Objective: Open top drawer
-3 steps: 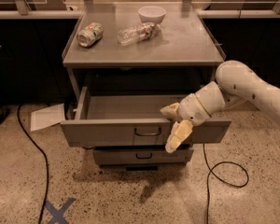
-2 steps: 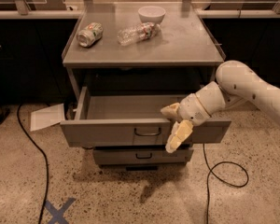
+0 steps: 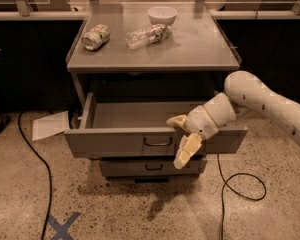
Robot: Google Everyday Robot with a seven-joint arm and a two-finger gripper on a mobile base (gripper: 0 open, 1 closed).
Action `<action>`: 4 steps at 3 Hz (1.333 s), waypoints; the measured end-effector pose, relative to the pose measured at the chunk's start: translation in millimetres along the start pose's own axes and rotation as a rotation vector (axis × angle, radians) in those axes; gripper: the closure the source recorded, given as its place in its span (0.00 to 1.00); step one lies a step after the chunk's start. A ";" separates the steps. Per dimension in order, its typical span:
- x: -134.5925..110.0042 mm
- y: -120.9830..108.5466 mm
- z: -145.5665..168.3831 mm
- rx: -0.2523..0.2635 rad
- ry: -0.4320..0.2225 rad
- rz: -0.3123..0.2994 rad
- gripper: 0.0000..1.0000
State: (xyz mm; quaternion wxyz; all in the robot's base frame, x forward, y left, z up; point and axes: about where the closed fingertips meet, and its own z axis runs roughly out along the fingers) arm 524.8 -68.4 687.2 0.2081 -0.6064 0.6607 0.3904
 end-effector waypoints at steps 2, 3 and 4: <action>-6.9 51.3 3.7 -0.084 -0.027 0.023 0.00; -7.0 51.3 3.8 -0.085 -0.027 0.023 0.00; -8.8 56.5 10.3 -0.110 -0.028 0.006 0.00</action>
Offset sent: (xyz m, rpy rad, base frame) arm -0.0759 0.0026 0.0204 0.0341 0.1259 0.0676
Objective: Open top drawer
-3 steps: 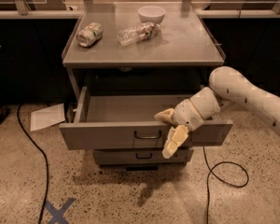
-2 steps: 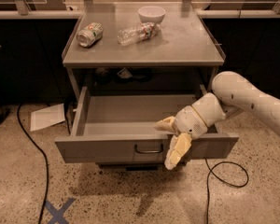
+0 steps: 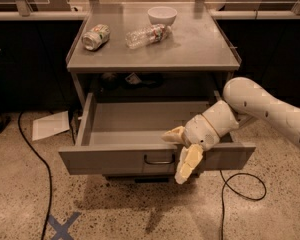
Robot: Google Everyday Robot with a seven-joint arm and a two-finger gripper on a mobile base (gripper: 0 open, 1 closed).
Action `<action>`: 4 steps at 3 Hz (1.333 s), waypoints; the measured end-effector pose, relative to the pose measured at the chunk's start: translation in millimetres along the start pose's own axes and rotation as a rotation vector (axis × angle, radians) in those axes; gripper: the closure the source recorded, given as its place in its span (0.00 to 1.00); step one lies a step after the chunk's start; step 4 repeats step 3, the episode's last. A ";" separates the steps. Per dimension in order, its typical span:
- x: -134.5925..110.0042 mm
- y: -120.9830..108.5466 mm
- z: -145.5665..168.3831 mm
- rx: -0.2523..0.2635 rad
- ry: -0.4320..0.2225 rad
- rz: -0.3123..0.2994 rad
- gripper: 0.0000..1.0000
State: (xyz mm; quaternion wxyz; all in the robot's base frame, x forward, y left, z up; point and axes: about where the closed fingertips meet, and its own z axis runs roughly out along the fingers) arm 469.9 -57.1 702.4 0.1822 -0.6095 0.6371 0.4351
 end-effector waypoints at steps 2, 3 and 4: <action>2.1 33.0 18.5 -0.098 -0.034 -0.029 0.00; 3.6 42.1 19.3 -0.108 -0.040 -0.024 0.00; 3.6 42.1 19.3 -0.108 -0.040 -0.024 0.00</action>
Offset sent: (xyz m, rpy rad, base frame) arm -0.0570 0.0068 0.0020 0.0982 0.0682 0.1037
